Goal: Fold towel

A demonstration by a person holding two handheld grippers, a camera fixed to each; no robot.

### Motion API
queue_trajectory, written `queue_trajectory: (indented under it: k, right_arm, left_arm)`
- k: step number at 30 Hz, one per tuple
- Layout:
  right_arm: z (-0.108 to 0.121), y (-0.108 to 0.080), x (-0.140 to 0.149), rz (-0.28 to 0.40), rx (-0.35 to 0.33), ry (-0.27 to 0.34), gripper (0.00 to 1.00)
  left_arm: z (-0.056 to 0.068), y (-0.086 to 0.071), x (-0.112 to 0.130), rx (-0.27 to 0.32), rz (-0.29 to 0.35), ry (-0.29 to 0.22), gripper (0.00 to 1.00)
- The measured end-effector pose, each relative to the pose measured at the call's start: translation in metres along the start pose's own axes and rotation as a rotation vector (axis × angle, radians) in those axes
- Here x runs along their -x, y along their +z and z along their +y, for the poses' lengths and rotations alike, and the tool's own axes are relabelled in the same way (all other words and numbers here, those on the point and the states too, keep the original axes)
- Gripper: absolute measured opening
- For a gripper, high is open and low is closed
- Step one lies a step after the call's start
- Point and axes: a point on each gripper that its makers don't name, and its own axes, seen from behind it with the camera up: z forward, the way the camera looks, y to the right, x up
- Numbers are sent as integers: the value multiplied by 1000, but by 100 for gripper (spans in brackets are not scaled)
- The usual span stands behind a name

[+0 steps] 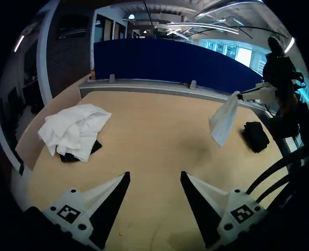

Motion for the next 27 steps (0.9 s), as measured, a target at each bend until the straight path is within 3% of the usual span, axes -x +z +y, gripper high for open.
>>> queue_trajectory:
  k: [11,27]
  right_arm:
    - [33,-17,-2,11,39,27,4]
    - [110,-49,21,-20,138,66,4]
  left_arm:
    - [4,-2,-3,4,1,3,89]
    - [12,2,0,6,-10,12,89]
